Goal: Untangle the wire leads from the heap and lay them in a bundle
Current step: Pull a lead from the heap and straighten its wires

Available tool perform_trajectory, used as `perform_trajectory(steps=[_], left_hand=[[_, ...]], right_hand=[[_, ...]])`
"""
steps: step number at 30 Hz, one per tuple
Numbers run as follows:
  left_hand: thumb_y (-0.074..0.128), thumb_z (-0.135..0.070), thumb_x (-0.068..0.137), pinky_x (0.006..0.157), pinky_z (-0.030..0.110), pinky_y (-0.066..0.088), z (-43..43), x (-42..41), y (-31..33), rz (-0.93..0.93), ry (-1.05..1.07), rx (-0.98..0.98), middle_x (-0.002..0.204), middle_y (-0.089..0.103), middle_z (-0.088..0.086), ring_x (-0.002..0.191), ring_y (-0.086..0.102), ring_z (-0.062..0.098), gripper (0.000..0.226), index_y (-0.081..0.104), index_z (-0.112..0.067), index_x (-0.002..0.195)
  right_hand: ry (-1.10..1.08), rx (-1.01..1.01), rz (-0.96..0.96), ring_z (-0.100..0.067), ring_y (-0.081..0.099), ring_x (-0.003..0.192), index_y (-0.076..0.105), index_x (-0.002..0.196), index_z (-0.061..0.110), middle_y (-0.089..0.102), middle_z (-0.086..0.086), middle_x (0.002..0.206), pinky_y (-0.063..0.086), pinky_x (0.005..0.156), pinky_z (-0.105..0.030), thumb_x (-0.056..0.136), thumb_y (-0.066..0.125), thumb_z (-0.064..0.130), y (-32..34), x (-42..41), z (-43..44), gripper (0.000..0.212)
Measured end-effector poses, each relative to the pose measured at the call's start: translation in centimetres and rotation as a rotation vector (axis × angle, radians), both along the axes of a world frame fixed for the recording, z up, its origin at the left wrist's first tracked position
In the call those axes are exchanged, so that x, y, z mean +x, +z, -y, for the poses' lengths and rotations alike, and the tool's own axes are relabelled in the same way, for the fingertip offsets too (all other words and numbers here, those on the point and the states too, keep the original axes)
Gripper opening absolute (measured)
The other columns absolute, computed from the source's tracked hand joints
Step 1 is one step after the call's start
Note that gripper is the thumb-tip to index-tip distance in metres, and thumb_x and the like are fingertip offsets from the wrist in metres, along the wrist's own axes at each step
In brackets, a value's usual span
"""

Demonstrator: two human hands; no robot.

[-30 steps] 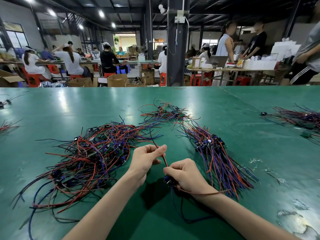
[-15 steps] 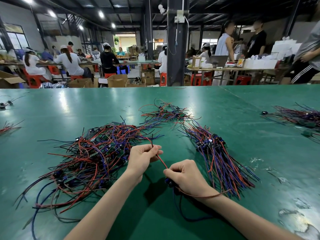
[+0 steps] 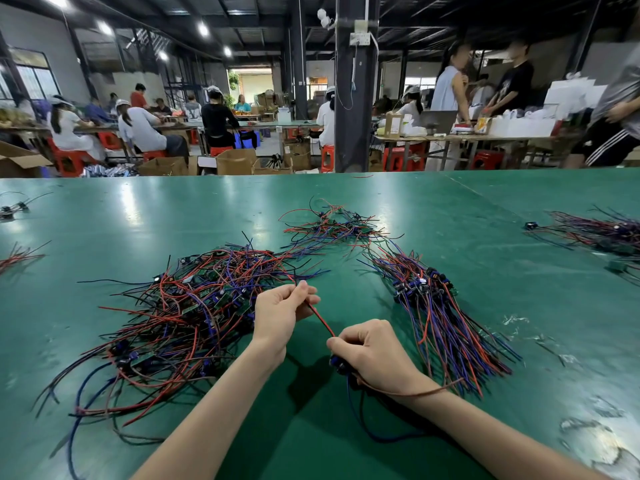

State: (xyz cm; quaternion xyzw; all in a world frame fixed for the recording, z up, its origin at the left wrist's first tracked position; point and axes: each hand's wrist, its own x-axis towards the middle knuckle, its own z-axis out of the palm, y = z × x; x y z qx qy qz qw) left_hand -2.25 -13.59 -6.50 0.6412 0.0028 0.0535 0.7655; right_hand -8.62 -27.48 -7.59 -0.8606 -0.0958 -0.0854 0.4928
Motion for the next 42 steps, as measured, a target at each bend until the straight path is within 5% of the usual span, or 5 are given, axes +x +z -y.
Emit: perform_trajectory(steps=[7, 16, 21, 35, 42], left_hand=[[0.067, -0.017, 0.087, 0.069, 0.023, 0.052, -0.6, 0.1, 0.0, 0.281, 0.188, 0.306, 0.063, 0.065, -0.012, 0.057, 0.054, 0.002, 0.013, 0.071, -0.025, 0.077], [0.062, -0.014, 0.091, 0.066, 0.017, 0.05, -0.9, 0.8, 0.0, 0.119, 0.141, 0.068, 0.073, 0.069, -0.006, 0.068, 0.056, 0.006, 0.017, 0.073, -0.018, 0.077], [0.072, -0.014, 0.083, 0.069, 0.024, 0.044, -1.9, 0.9, 0.3, 0.521, 0.295, 0.634, 0.07, 0.065, -0.001, 0.068, 0.054, 0.012, 0.004, 0.076, -0.014, 0.083], [0.057, -0.012, 0.089, 0.04, 0.013, 0.042, -1.7, 0.6, 2.6, -0.275, -0.212, -0.578, 0.058, 0.054, -0.002, 0.036, 0.036, 0.003, 0.018, 0.068, -0.002, 0.079], [0.055, -0.015, 0.091, 0.038, 0.01, 0.038, -1.5, 0.4, 2.7, -0.324, -0.23, -0.627, 0.056, 0.052, -0.002, 0.043, 0.033, 0.003, 0.018, 0.066, -0.002, 0.083]], right_hand=[[0.003, 0.027, -0.017, -0.012, 0.05, 0.045, 0.064, 0.058, -0.006, 0.063, -0.02, 0.055, 0.039, 0.047, -0.027, 0.084, 0.064, 0.013, 0.0, 0.1, 0.1, 0.032], [0.026, 0.085, -0.053, -0.011, 0.05, 0.038, 0.065, 0.057, -0.004, 0.062, -0.014, 0.05, 0.035, 0.041, -0.017, 0.085, 0.064, 0.012, 0.0, 0.2, 0.2, 0.032], [0.028, 0.075, -0.048, -0.011, 0.051, 0.042, 0.066, 0.056, -0.002, 0.062, -0.01, 0.05, 0.037, 0.044, -0.017, 0.085, 0.064, 0.012, -0.1, 0.2, 0.2, 0.032], [0.077, 0.095, -0.103, -0.008, 0.049, 0.038, 0.066, 0.055, 0.0, 0.059, 0.005, 0.044, 0.036, 0.041, -0.017, 0.085, 0.063, 0.01, 0.2, 0.2, 0.4, 0.032], [0.154, 0.106, -0.2, -0.003, 0.046, 0.037, 0.069, 0.063, -0.002, 0.06, 0.006, 0.046, 0.035, 0.041, -0.016, 0.087, 0.063, 0.011, 0.8, -0.2, 0.4, 0.028]])
